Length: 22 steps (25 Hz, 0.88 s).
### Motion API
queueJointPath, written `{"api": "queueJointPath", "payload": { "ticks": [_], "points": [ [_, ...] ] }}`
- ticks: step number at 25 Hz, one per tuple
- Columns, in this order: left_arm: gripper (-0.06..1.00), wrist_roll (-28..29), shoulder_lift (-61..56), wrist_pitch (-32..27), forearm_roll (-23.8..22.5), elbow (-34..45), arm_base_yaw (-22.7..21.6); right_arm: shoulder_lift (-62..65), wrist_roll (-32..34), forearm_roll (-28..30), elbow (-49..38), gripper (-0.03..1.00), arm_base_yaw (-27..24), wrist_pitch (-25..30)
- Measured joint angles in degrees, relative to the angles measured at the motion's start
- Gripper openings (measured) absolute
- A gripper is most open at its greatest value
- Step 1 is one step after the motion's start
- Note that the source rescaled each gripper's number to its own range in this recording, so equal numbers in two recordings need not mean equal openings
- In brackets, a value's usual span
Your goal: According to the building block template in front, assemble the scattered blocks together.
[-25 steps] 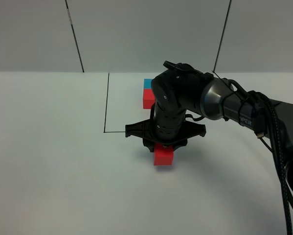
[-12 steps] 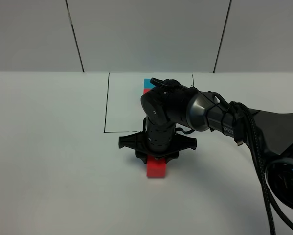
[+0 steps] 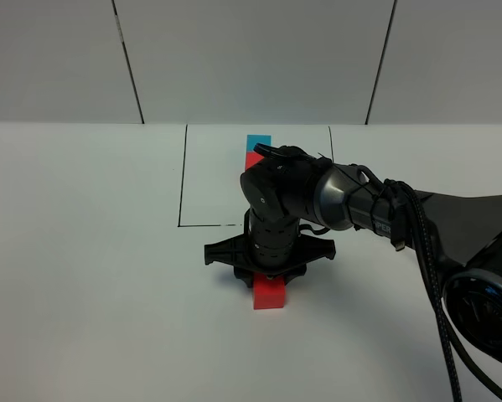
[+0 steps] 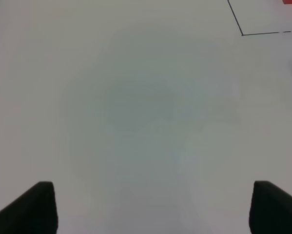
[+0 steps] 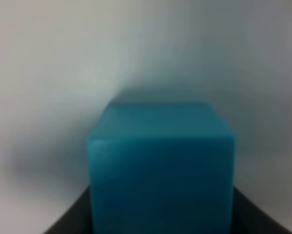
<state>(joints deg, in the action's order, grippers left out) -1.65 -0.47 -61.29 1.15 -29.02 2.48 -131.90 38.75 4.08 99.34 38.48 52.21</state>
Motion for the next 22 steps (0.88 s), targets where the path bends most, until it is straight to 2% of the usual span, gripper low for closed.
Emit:
{"api": "queueJointPath", "payload": {
  "ticks": [8, 10, 13, 16, 18, 22],
  "points": [
    [0.88, 0.0, 0.0, 0.0, 0.0, 0.0, 0.0, 0.0, -0.4, -3.6, 0.0, 0.02, 0.0, -0.3],
    [0.88, 0.0, 0.0, 0.0, 0.0, 0.0, 0.0, 0.0, -0.5, -4.1, 0.0, 0.08, 0.0, -0.3],
    [0.88, 0.0, 0.0, 0.0, 0.0, 0.0, 0.0, -0.1, -0.5, -4.1, 0.0, 0.37, 0.0, -0.3],
    [0.88, 0.0, 0.0, 0.0, 0.0, 0.0, 0.0, -0.1, -0.6, -4.1, 0.0, 0.80, 0.0, -0.3],
    [0.88, 0.0, 0.0, 0.0, 0.0, 0.0, 0.0, 0.2, -1.0, -4.1, 0.0, 1.00, 0.0, -0.7],
    [0.88, 0.0, 0.0, 0.0, 0.0, 0.0, 0.0, 3.7, -1.5, -4.1, 0.0, 1.00, 0.0, -1.7]
  ]
}}
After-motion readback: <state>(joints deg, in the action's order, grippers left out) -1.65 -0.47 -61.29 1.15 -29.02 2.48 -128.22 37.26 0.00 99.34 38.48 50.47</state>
